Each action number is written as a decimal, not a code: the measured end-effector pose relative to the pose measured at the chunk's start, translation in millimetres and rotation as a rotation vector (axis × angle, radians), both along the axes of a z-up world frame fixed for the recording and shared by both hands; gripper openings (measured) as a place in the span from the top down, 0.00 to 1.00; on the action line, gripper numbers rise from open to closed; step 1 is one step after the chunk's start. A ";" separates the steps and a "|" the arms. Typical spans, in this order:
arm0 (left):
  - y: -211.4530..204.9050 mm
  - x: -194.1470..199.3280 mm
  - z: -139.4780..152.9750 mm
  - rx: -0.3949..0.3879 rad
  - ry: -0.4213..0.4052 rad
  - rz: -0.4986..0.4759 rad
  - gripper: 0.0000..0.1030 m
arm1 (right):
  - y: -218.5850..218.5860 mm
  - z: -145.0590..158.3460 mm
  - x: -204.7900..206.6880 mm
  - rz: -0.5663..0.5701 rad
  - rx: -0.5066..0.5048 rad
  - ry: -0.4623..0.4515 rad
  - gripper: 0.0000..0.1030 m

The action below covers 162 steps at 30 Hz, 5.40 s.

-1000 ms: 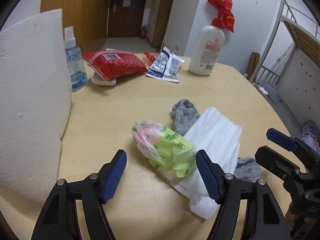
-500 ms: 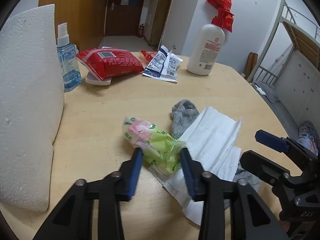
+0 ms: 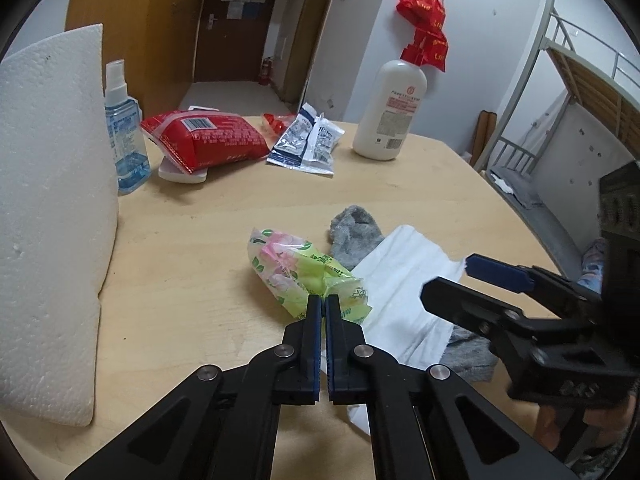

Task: Organize soft objects
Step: 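Close the left tool on the green-pink wrapped packet, then grasp the white tissue on the grey sock with the right tool, then lift the packet and tissue and carry both toward the white foam box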

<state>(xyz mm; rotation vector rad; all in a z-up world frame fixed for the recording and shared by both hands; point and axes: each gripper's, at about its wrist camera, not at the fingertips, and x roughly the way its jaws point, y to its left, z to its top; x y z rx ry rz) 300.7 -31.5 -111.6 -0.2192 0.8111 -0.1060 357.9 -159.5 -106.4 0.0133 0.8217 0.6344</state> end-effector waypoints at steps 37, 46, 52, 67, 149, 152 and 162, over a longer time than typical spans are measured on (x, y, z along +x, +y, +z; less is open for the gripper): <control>8.4 -33.0 33.9 0.069 -0.157 0.018 0.99 | -7.1 24.4 -4.2 -0.009 0.022 -0.047 0.93; 1.7 -54.7 57.1 0.109 -0.227 0.023 0.99 | -23.7 63.1 -30.1 -0.026 0.081 -0.135 0.93; -4.9 -76.5 79.2 0.136 -0.286 0.027 0.98 | -32.7 91.7 -52.5 -0.031 0.115 -0.216 0.93; -22.3 -131.8 117.9 0.212 -0.404 0.032 0.98 | -47.3 127.3 -110.4 -0.025 0.164 -0.342 0.93; 97.0 -246.8 175.1 0.325 -0.487 0.425 0.99 | 108.6 191.7 -156.0 0.361 0.241 -0.484 0.92; 100.3 -237.8 180.9 0.329 -0.487 0.422 0.98 | 115.1 197.1 -149.5 0.365 0.241 -0.493 0.93; 119.2 -207.1 186.7 0.335 -0.484 0.415 0.99 | 139.4 206.4 -131.4 0.371 0.231 -0.530 0.92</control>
